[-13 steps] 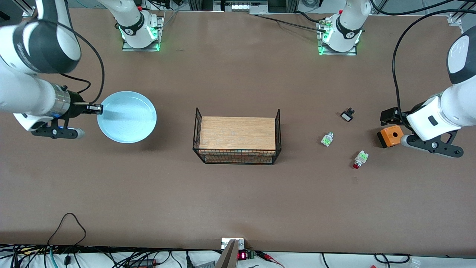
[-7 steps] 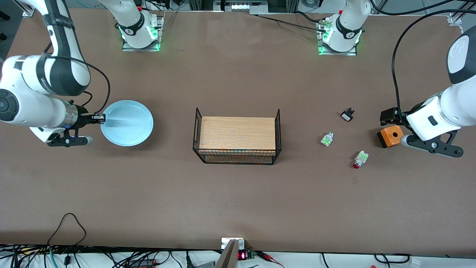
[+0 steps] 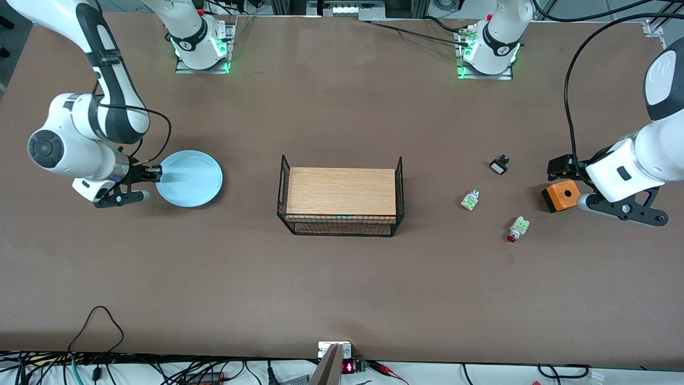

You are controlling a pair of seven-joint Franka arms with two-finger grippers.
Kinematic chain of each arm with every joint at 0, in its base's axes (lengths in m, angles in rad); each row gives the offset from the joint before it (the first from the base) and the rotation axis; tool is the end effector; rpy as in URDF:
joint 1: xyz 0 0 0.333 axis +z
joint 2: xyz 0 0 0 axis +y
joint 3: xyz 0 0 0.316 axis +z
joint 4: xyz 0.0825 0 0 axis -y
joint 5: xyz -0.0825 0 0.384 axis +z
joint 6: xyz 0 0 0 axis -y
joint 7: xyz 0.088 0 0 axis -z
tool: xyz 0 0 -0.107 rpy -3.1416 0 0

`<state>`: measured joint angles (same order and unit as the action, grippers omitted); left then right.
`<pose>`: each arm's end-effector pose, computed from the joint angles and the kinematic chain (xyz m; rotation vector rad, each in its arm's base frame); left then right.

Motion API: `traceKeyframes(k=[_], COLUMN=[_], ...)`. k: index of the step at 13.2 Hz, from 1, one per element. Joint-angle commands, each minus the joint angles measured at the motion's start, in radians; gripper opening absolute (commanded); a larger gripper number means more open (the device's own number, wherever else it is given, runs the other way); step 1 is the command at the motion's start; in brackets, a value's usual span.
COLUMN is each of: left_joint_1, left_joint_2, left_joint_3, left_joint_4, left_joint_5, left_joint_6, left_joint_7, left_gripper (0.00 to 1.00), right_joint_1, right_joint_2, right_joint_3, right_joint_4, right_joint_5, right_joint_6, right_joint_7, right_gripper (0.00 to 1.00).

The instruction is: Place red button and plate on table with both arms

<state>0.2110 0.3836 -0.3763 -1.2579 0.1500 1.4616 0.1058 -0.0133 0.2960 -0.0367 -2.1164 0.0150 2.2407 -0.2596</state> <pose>0.6463 -0.0442 0.5421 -3.0925 0.3917 0.2416 0.5562 -0.0273 0.2595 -3.0884 -0.3098 0.2635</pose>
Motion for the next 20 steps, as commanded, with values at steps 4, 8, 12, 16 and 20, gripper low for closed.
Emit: traceKeyframes(k=[4, 8, 12, 16, 20], left_joint_1=[0.011, -0.042, -0.088, -0.235, -0.265], left_joint_2=[0.000, -0.055, -0.281, -0.410, -0.405], left_joint_3=[-0.003, 0.072, 0.178, 0.322, 0.350], left_joint_4=[0.015, -0.039, -0.342, -0.494, -0.486], left_joint_5=[-0.007, -0.024, -0.135, -0.133, -0.132], left_joint_6=[-0.009, 0.009, 0.166, 0.301, 0.295], left_joint_7=[-0.008, -0.043, -0.127, -0.124, -0.124], left_gripper=[1.00, 1.00, 1.00, 1.00, 1.00], right_joint_1=[-0.068, -0.053, -0.011, 0.058, 0.059], right_joint_2=[0.023, -0.011, -0.029, -0.049, -0.049], right_joint_3=[0.017, 0.031, 0.090, 0.100, 0.098], right_joint_4=[-0.024, 0.039, 0.194, 0.366, 0.593], right_joint_5=[0.002, 0.002, 0.003, 0.002, -0.015], right_joint_6=[0.043, -0.054, -0.252, -0.416, -0.625], right_joint_7=[-0.084, 0.017, 0.210, 0.347, 0.353], right_gripper=[0.54, 1.00, 1.00, 1.00, 1.00])
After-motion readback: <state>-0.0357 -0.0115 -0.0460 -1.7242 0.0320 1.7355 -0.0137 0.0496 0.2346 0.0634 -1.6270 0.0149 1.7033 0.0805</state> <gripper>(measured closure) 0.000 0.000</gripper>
